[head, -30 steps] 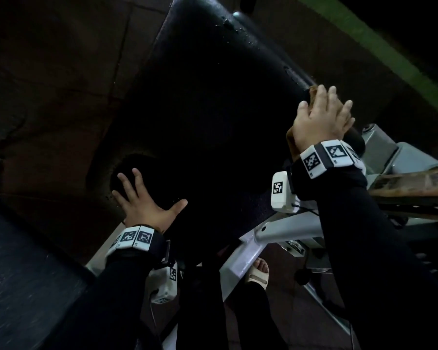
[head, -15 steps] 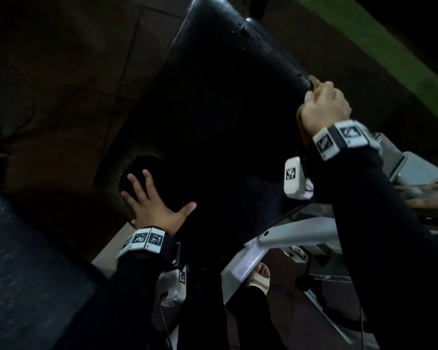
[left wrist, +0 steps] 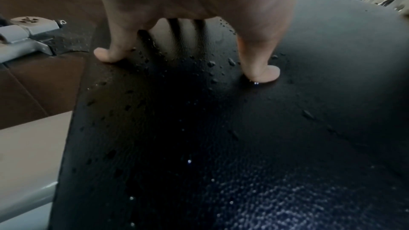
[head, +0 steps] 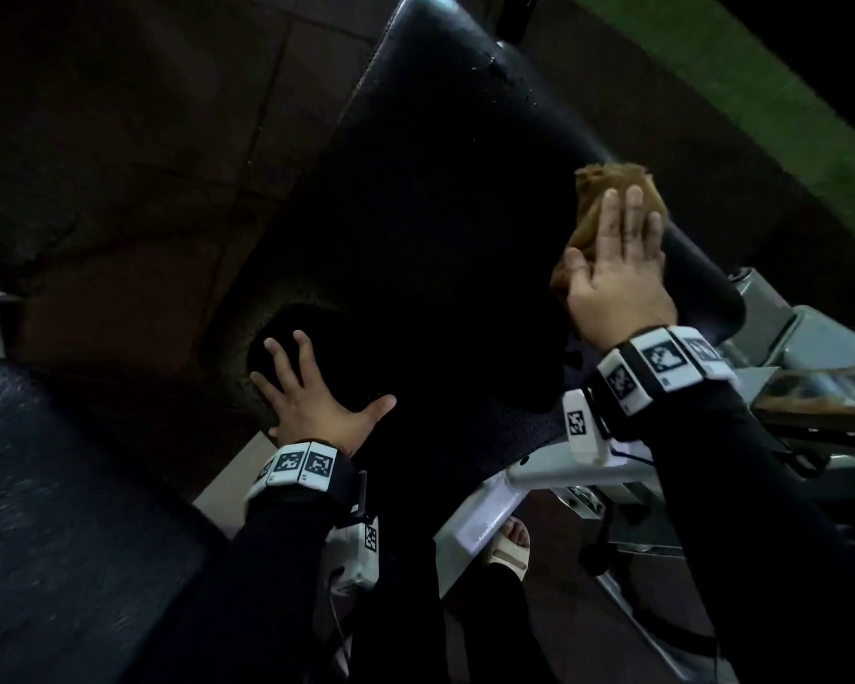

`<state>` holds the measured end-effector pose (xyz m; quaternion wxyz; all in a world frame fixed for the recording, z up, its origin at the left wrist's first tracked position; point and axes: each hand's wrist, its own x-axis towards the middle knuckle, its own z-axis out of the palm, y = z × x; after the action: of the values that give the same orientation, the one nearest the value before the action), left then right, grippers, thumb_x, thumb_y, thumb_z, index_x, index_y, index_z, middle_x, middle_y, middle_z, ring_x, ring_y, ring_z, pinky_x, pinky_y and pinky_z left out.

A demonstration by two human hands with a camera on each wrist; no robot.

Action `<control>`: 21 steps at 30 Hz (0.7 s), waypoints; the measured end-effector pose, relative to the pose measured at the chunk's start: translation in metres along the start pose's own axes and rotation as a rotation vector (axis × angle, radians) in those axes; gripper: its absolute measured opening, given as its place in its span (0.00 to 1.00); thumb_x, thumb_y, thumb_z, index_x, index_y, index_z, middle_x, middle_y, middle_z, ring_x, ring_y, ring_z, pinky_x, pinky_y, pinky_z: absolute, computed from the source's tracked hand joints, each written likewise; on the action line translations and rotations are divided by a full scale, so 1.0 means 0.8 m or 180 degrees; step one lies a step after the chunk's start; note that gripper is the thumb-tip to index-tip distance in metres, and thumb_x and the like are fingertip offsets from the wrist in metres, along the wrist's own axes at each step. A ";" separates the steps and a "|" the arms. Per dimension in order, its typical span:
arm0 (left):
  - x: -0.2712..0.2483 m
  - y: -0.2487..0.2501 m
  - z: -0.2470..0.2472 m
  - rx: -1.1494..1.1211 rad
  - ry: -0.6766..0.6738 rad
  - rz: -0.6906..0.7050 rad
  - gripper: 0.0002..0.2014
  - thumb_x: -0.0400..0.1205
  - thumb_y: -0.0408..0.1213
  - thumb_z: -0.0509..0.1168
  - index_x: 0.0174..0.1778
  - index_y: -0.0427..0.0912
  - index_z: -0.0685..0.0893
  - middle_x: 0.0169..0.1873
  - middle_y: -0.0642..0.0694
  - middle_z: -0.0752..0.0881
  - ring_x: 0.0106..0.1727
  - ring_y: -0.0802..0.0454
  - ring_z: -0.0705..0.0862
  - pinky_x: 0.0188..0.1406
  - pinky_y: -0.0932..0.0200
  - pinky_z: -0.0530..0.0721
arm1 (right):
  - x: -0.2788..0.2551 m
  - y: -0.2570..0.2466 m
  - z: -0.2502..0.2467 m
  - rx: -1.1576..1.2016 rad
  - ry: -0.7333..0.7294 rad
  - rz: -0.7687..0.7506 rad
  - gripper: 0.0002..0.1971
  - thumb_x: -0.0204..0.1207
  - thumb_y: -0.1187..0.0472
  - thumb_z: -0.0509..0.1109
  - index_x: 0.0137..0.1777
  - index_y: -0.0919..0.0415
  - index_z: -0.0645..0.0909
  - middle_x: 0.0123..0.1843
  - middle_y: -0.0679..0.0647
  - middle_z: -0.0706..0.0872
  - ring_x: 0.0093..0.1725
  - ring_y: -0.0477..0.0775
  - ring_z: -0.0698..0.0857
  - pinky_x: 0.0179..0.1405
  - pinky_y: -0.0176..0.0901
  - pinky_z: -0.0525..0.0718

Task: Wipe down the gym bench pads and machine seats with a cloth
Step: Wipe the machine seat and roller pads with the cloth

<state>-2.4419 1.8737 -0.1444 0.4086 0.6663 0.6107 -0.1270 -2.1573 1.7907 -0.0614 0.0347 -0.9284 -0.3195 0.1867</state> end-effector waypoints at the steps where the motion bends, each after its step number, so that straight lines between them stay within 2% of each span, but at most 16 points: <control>1: 0.001 -0.001 0.001 -0.0005 0.0026 0.0002 0.66 0.59 0.66 0.75 0.80 0.62 0.33 0.79 0.57 0.27 0.81 0.38 0.30 0.68 0.18 0.63 | 0.000 0.006 -0.002 0.0006 -0.0007 0.0115 0.33 0.84 0.47 0.48 0.82 0.50 0.34 0.83 0.48 0.32 0.82 0.55 0.35 0.80 0.55 0.39; 6: 0.005 -0.003 0.004 0.0000 0.0062 -0.0014 0.66 0.57 0.68 0.75 0.80 0.63 0.34 0.79 0.58 0.28 0.81 0.38 0.31 0.66 0.17 0.62 | 0.030 -0.009 -0.018 0.0134 0.0232 0.0505 0.32 0.85 0.48 0.48 0.83 0.57 0.39 0.85 0.55 0.40 0.83 0.60 0.41 0.81 0.54 0.41; 10: 0.005 -0.004 0.004 0.0004 0.0068 -0.0018 0.66 0.58 0.67 0.76 0.80 0.62 0.34 0.79 0.58 0.27 0.81 0.39 0.31 0.66 0.17 0.61 | 0.072 -0.045 -0.035 0.0230 0.0216 0.0626 0.31 0.84 0.48 0.49 0.83 0.55 0.44 0.85 0.56 0.47 0.82 0.63 0.49 0.81 0.55 0.45; 12: 0.004 -0.004 0.005 -0.0005 0.0082 -0.0002 0.66 0.58 0.67 0.75 0.80 0.62 0.34 0.79 0.58 0.28 0.81 0.39 0.31 0.66 0.17 0.62 | 0.082 -0.060 -0.040 0.0222 0.0145 0.0454 0.31 0.84 0.48 0.50 0.83 0.53 0.44 0.85 0.56 0.46 0.82 0.64 0.49 0.81 0.55 0.45; 17: 0.006 -0.005 0.006 -0.0044 0.0093 -0.0017 0.66 0.58 0.67 0.76 0.80 0.62 0.34 0.79 0.59 0.28 0.81 0.39 0.31 0.66 0.18 0.62 | 0.051 -0.063 -0.018 -0.0200 -0.0106 -0.0232 0.35 0.82 0.44 0.50 0.82 0.48 0.35 0.84 0.53 0.33 0.82 0.63 0.37 0.80 0.57 0.38; 21: 0.006 -0.006 0.006 -0.0052 0.0110 0.0007 0.66 0.57 0.68 0.76 0.79 0.63 0.35 0.79 0.60 0.28 0.81 0.39 0.31 0.65 0.17 0.63 | 0.019 -0.029 -0.001 -0.0444 -0.0072 -0.0205 0.35 0.81 0.39 0.48 0.80 0.42 0.32 0.83 0.46 0.30 0.83 0.57 0.37 0.79 0.58 0.36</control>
<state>-2.4435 1.8736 -0.1528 0.4036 0.6657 0.6179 -0.1100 -2.1593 1.8187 -0.0610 -0.0277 -0.9156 -0.3618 0.1731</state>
